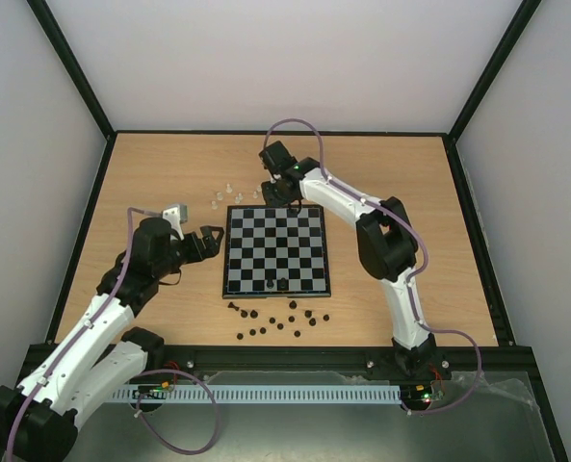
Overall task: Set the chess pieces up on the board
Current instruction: Place the chess piece on the chessboard, then pick up the chess piece at the center of the board.
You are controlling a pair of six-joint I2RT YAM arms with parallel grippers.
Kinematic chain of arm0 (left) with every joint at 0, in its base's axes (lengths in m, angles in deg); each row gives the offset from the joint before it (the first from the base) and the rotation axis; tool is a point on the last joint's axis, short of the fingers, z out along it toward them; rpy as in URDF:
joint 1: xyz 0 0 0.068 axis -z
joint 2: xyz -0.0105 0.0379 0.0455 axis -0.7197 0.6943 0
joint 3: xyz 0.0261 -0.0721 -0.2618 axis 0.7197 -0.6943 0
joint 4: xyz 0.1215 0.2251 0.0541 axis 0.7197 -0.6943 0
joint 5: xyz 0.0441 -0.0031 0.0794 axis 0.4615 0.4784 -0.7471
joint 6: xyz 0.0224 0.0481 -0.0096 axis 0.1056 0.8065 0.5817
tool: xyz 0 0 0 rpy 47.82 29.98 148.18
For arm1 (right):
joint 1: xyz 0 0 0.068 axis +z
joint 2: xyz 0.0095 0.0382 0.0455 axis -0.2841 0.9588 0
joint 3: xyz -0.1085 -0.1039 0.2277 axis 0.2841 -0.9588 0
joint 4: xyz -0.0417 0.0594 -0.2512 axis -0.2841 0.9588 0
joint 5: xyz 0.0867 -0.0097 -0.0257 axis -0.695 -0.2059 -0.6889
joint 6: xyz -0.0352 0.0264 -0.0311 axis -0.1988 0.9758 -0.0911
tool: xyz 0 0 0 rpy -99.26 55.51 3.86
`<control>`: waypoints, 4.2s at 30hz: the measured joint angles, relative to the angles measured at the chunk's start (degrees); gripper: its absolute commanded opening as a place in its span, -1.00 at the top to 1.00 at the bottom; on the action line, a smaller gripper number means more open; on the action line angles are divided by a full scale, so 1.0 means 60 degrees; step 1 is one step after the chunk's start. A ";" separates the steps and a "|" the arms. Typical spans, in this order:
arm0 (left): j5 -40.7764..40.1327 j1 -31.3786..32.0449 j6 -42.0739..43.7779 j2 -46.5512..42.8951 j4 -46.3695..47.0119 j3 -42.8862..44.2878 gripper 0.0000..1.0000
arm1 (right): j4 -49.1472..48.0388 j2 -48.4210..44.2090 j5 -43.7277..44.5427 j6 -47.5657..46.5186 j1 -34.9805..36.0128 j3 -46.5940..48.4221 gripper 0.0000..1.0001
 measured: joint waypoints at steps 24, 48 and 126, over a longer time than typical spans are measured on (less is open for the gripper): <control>0.0000 0.0000 -0.0007 -0.0066 -0.0004 -0.0095 -0.98 | 0.0058 0.0911 0.0368 0.0004 0.0437 0.0466 0.82; 0.0004 0.0000 -0.0040 -0.0069 -0.0004 -0.0098 -0.98 | 0.0146 0.0998 0.0477 0.0018 0.0437 0.0514 0.53; -0.4007 -0.0430 0.0306 1.2590 -0.0637 0.9398 -0.56 | -0.0692 -0.3894 -0.0295 0.1038 -0.1716 -0.3909 -0.01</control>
